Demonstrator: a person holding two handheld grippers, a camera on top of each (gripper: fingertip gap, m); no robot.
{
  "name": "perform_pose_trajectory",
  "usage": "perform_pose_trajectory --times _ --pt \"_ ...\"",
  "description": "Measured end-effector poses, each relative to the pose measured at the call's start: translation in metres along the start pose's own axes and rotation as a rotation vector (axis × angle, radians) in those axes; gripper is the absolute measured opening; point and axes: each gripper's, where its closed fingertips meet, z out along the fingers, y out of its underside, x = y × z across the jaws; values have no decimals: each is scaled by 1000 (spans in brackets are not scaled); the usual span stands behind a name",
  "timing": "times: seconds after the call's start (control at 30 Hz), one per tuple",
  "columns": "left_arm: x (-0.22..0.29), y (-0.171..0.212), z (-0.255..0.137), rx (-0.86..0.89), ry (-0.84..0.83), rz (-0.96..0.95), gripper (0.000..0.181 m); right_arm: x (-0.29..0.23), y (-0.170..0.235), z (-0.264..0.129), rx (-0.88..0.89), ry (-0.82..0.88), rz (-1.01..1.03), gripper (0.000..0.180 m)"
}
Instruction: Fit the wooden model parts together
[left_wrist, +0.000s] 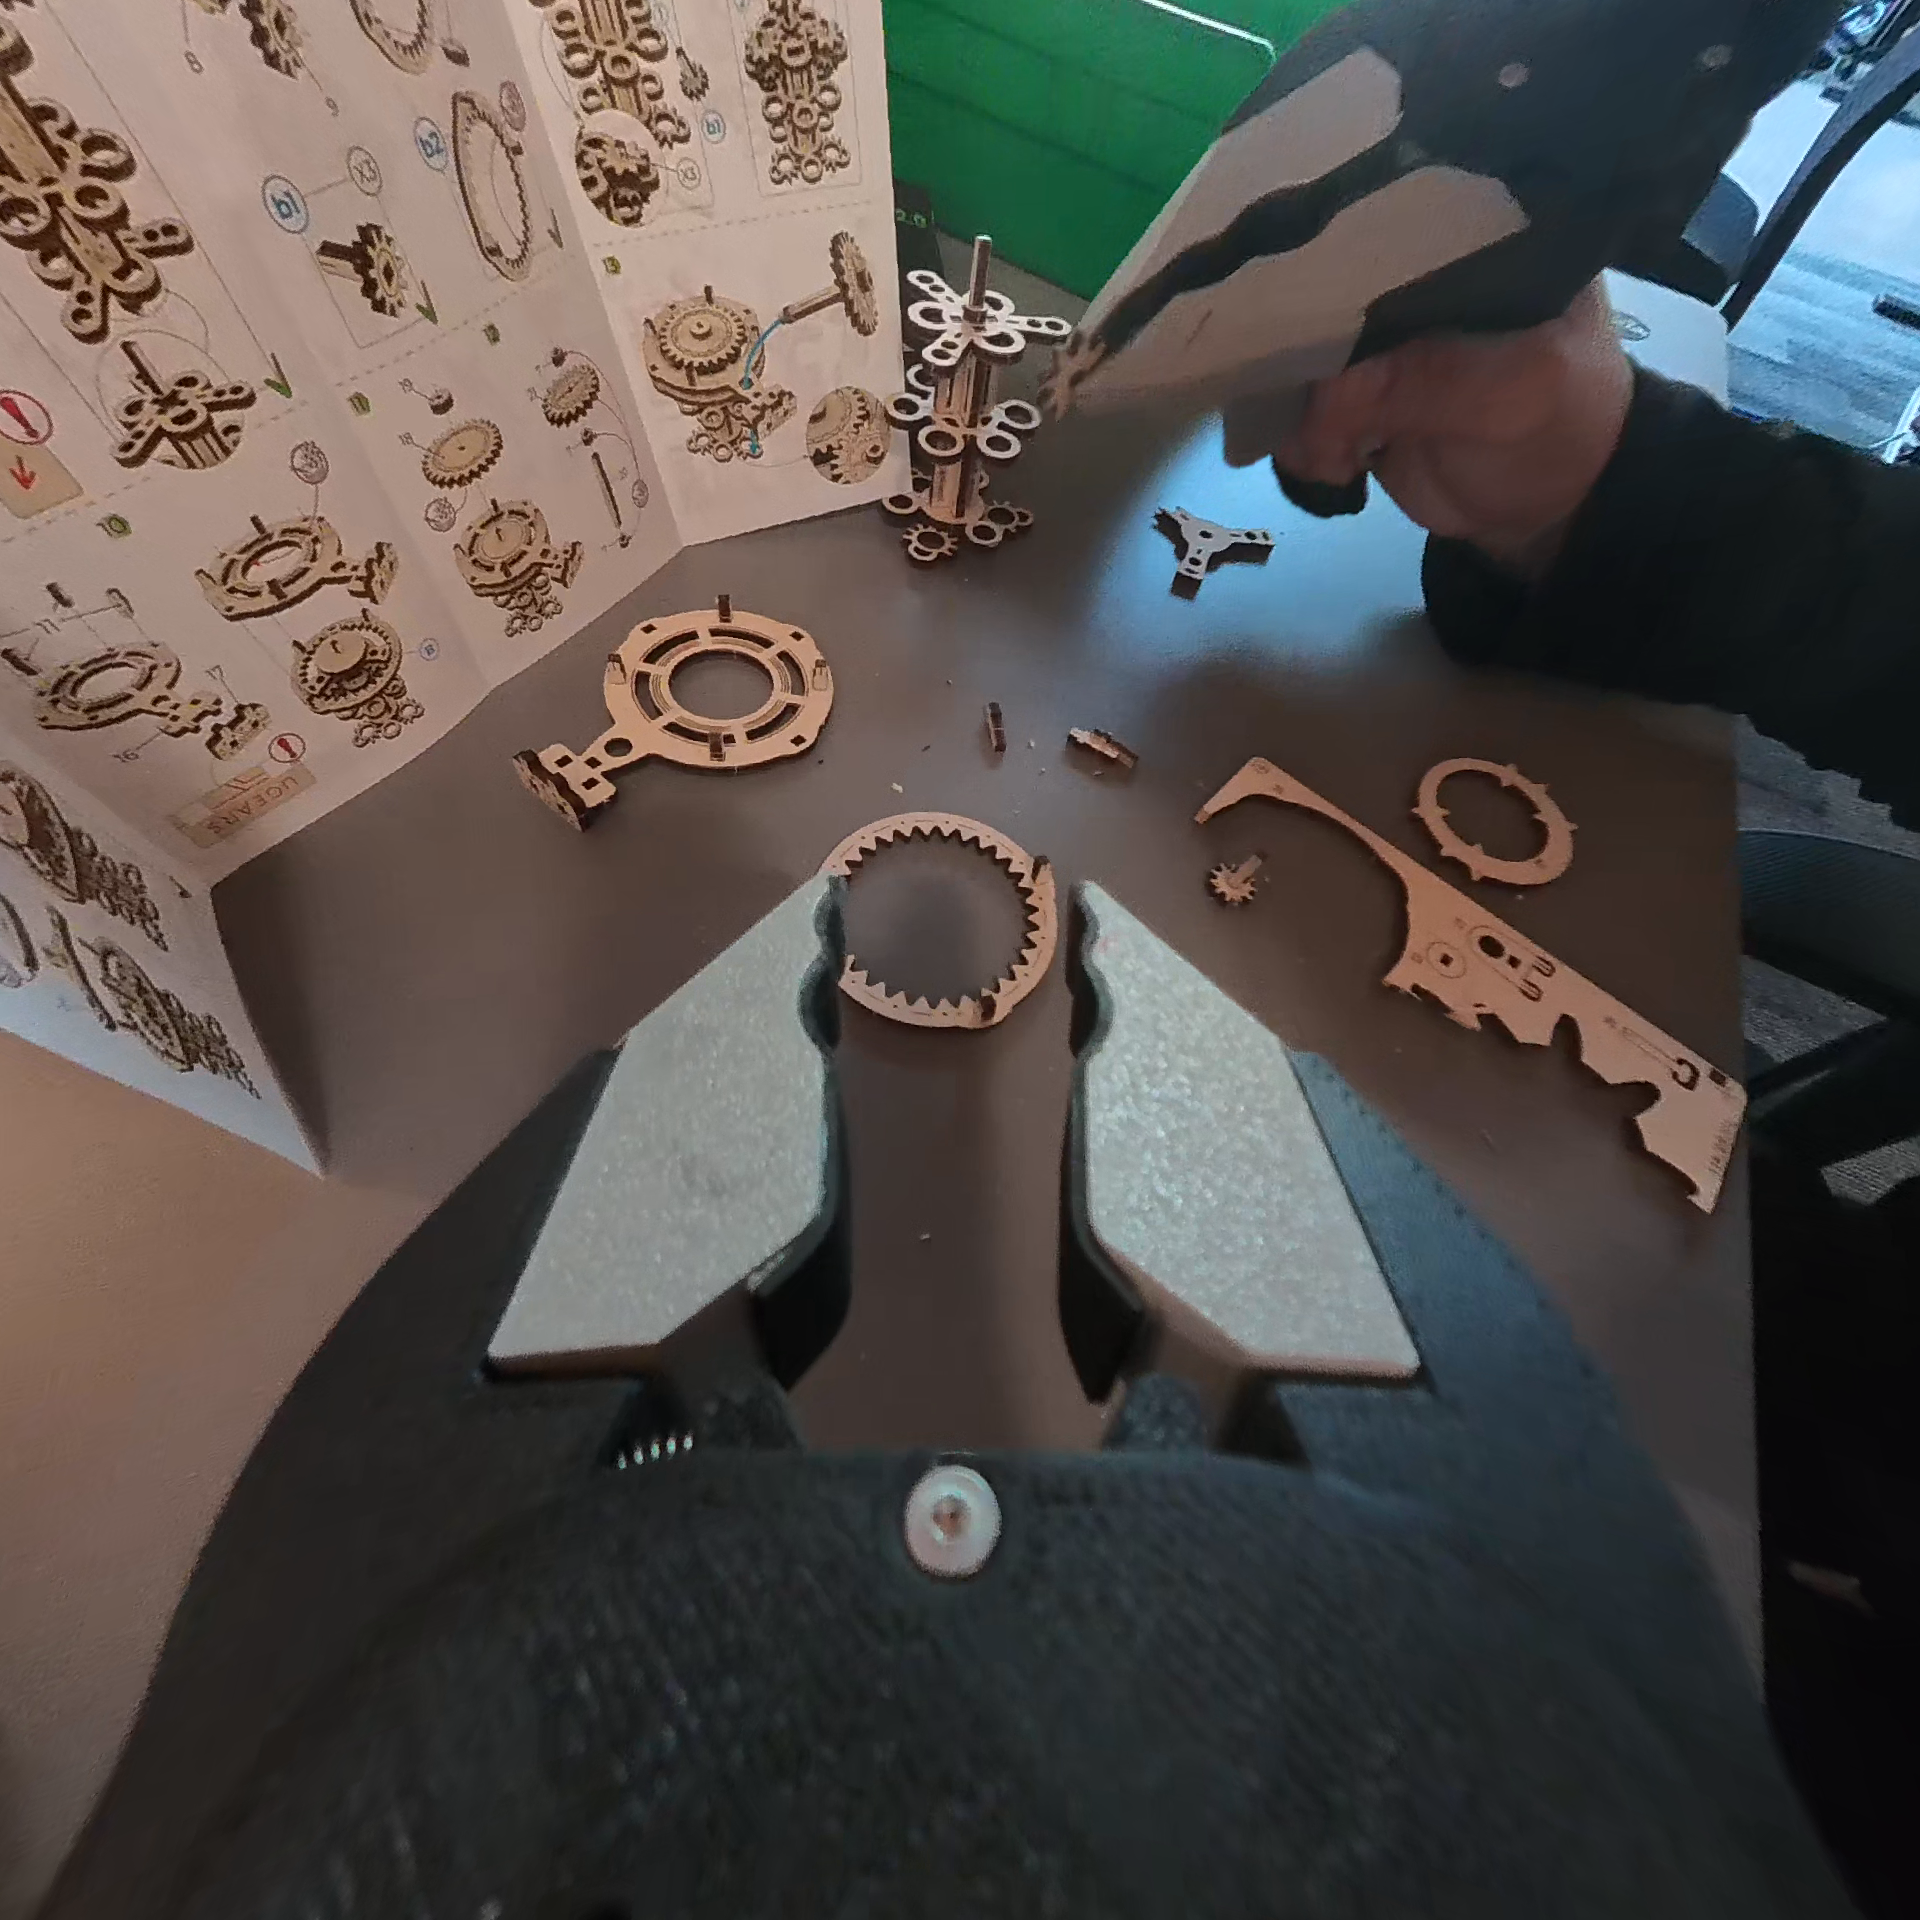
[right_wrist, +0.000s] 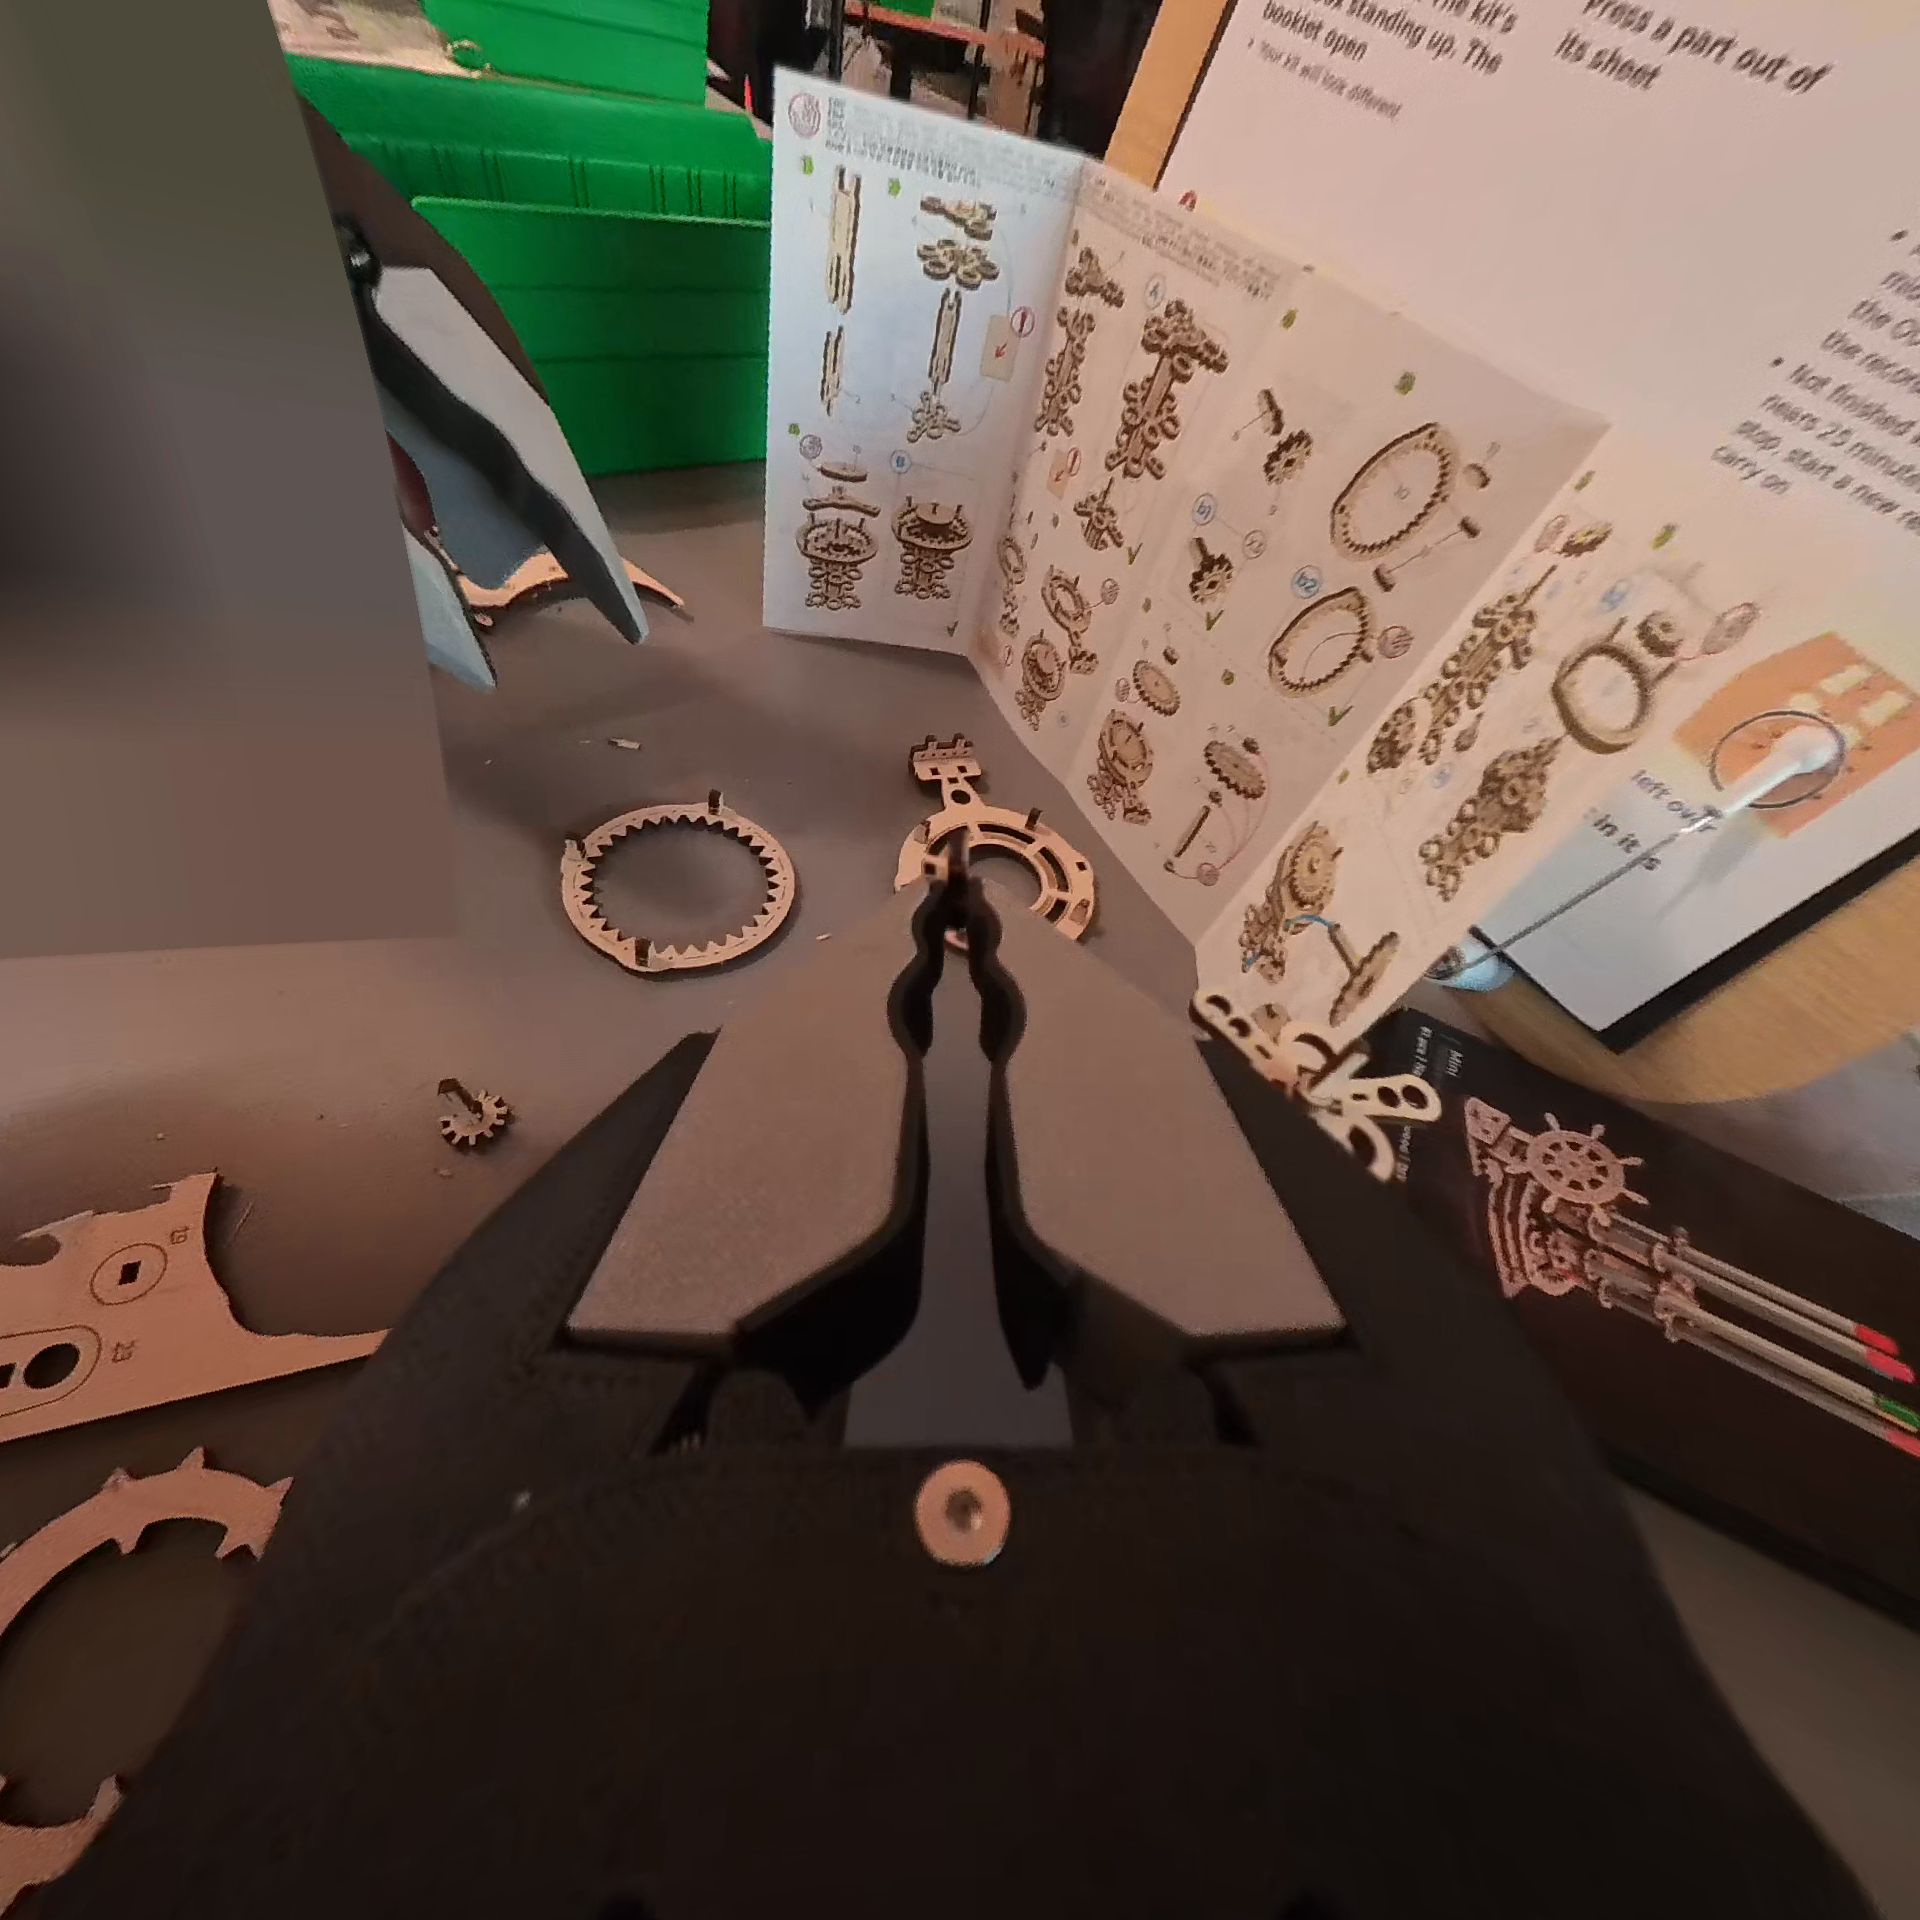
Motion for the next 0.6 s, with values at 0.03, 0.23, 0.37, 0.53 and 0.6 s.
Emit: perform_pose_trajectory --times 0.03,0.23,0.37,0.53,0.6 --pt "0 0 0 -1 -2 1 38 1 -1 -2 7 7 1 0" --pt "-5 1 0 -4 -15 -6 37 15 -11 -16 60 74 5 0" --pt "-8 3 0 -11 -27 -4 37 35 -21 -33 125 178 4 0" --pt "-13 5 1 -17 -40 -7 37 66 -27 -62 200 308 42 0" --pt "-14 6 1 -20 -43 -6 37 74 -26 -69 210 325 72 0"
